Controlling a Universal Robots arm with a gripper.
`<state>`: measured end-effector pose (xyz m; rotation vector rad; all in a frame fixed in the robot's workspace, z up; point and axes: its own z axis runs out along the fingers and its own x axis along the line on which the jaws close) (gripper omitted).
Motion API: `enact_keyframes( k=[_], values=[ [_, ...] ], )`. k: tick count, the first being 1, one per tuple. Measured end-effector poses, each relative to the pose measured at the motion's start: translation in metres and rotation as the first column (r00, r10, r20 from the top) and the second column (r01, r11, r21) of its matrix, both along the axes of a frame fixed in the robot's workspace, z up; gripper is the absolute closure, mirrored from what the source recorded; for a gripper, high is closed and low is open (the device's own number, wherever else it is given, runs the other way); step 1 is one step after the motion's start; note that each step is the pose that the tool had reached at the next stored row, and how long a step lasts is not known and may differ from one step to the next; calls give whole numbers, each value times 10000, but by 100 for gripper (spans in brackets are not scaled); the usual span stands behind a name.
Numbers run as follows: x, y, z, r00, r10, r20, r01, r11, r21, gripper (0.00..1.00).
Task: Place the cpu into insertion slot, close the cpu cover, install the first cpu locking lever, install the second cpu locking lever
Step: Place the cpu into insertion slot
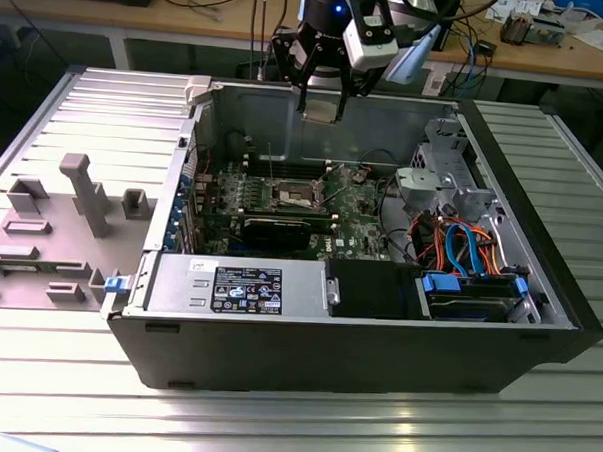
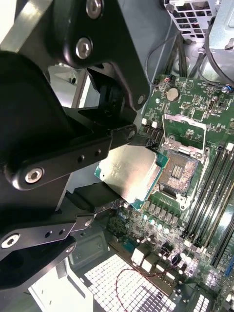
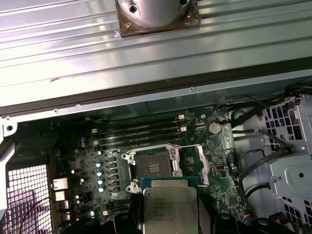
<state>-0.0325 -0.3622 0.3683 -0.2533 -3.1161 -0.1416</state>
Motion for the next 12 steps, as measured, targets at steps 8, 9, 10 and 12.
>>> enact_keyframes(
  k=[8,9,10,12],
  values=[
    [0,0,0,9996,-299,0,299,9996,0,45],
    [0,0,0,9995,-303,0,303,9995,0,45],
    [0,0,0,9995,-303,0,303,9995,0,45],
    [0,0,0,9995,-304,1,304,9995,0,45]
  ],
)
